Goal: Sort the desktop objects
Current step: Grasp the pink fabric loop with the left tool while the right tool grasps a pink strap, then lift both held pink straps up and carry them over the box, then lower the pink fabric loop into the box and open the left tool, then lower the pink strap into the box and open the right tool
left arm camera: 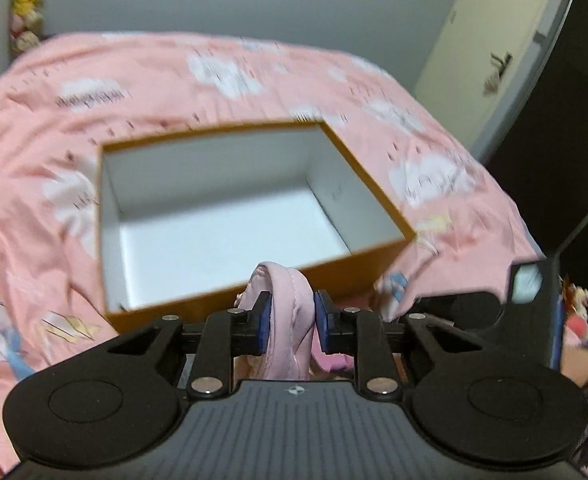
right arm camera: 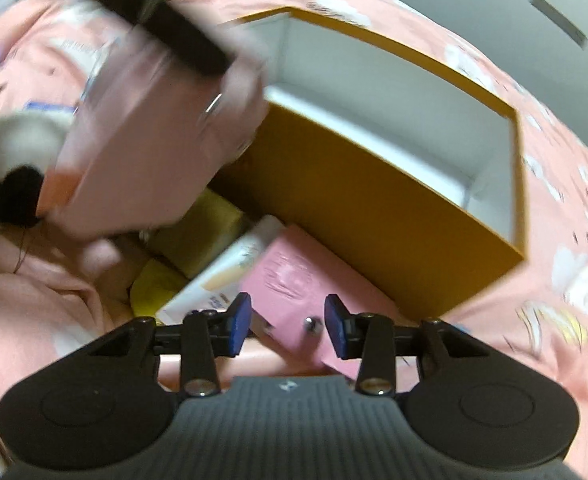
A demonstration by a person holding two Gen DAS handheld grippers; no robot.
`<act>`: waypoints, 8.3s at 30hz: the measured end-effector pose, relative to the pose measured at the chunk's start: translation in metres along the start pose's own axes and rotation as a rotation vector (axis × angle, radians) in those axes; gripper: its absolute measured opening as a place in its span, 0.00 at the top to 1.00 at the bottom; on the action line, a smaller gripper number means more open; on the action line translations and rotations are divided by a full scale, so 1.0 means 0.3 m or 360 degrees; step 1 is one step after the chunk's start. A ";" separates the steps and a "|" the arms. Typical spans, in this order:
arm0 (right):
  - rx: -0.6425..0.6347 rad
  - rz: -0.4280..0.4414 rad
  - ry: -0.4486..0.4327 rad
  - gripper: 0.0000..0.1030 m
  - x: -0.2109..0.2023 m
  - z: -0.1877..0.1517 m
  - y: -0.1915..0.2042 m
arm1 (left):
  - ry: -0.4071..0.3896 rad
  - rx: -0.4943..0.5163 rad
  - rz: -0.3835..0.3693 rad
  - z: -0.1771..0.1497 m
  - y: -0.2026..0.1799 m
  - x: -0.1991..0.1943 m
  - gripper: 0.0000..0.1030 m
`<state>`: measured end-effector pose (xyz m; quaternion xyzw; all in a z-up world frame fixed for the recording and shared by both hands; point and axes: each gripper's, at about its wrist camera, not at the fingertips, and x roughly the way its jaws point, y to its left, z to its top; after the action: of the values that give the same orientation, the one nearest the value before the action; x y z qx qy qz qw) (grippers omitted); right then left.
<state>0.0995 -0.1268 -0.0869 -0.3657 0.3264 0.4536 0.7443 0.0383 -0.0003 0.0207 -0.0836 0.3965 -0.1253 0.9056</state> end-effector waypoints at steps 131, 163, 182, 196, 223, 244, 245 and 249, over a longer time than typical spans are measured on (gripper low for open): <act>0.0046 -0.0185 0.0080 0.87 -0.155 0.031 -0.147 | 0.0373 -0.0351 0.0017 -0.074 0.122 0.087 0.74; 0.0674 0.0091 -0.0449 0.88 -0.270 0.412 -0.332 | -0.0549 -0.0011 0.0323 0.213 0.028 0.003 0.74; 0.0873 0.0442 -0.0110 0.89 0.112 0.421 -0.206 | -0.0199 -0.0058 0.0377 0.019 0.216 0.175 0.74; 0.0892 0.0548 -0.0083 0.94 0.148 0.448 -0.147 | -0.0200 -0.0133 0.0181 -0.089 0.327 0.142 0.74; 0.0863 0.0563 0.0424 0.85 0.408 0.443 -0.161 | -0.0201 -0.0776 -0.0104 -0.137 0.538 0.116 0.66; 0.0541 0.0420 0.0165 0.83 0.311 0.475 -0.090 | -0.0254 -0.0705 -0.0035 -0.125 0.494 0.056 0.66; 0.0527 0.0388 0.0139 0.80 0.295 0.476 -0.089 | -0.0263 -0.0693 -0.0025 -0.121 0.487 0.046 0.66; 0.0529 0.0290 0.0002 0.71 0.209 0.460 -0.097 | -0.0315 -0.0617 0.0060 -0.108 0.438 -0.013 0.66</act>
<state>0.1710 0.0070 -0.0592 -0.2069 0.4291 0.4585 0.7502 0.0331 0.1247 -0.0314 -0.2607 0.3239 -0.0208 0.9092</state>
